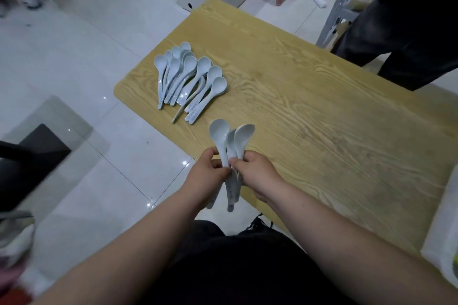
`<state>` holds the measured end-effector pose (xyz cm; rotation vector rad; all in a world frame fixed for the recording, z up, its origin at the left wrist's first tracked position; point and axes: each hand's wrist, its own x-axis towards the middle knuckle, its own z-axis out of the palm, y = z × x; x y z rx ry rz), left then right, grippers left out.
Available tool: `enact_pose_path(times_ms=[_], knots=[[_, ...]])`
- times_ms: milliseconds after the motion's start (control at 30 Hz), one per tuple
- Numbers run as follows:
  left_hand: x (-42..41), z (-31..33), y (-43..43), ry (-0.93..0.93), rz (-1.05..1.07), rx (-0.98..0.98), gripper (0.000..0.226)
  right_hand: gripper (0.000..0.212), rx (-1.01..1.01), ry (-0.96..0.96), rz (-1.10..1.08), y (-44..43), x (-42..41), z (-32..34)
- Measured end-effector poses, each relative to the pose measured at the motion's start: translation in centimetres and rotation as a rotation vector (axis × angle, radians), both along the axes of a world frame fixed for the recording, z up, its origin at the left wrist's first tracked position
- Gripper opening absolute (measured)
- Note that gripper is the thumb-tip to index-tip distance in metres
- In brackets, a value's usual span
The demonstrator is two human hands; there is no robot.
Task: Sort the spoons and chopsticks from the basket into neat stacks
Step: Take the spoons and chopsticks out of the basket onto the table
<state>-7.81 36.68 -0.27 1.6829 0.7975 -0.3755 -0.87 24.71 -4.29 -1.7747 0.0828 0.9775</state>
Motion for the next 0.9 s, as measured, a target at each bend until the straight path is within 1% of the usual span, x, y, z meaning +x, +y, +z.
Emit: enact_pose_path(times_ms=[100, 167, 267, 333, 433, 533, 633, 767, 833, 900], knots=[[2.0, -0.6, 2.1, 0.027, 0.056, -0.011, 0.041, 0.015, -0.039, -0.030, 0.026, 2.1, 2.3, -0.5], [3.1, -1.4, 3.8, 0.014, 0.126, -0.064, 0.047, 0.016, -0.043, -0.028, 0.020, 3.6, 3.7, -1.2], [4.9, -3.0, 7.7, 0.003, 0.254, -0.133, 0.047, 0.012, -0.037, 0.031, -0.024, 5.9, 5.8, -2.4], [6.3, -3.6, 11.2, -0.011, 0.272, -0.129, 0.047, 0.011, -0.066, 0.056, -0.058, 7.5, 7.1, -3.3], [8.9, -4.9, 17.5, -0.036, 0.292, -0.098, 0.049, 0.013, -0.122, 0.084, -0.166, 10.1, 9.5, -4.7], [11.7, -6.1, 24.4, -0.029, 0.237, -0.016, 0.049, 0.014, -0.183, 0.067, -0.306, 12.3, 11.7, -5.7], [14.6, -6.9, 30.3, -0.012, 0.162, 0.152, 0.042, 0.017, -0.252, 0.038, -0.480, 14.3, 13.1, -6.5], [18.1, -8.3, 35.7, -0.033, 0.111, 0.254, 0.039, 0.020, -0.370, 0.014, -0.677, 16.9, 14.4, -7.2], [19.7, -9.1, 37.0, -0.054, 0.025, 0.266, 0.036, 0.021, -0.378, -0.007, -0.710, 18.1, 14.8, -7.0], [21.4, -9.5, 37.1, -0.088, -0.071, 0.255, 0.033, 0.020, -0.372, -0.062, -0.660, 19.3, 15.0, -6.6]])
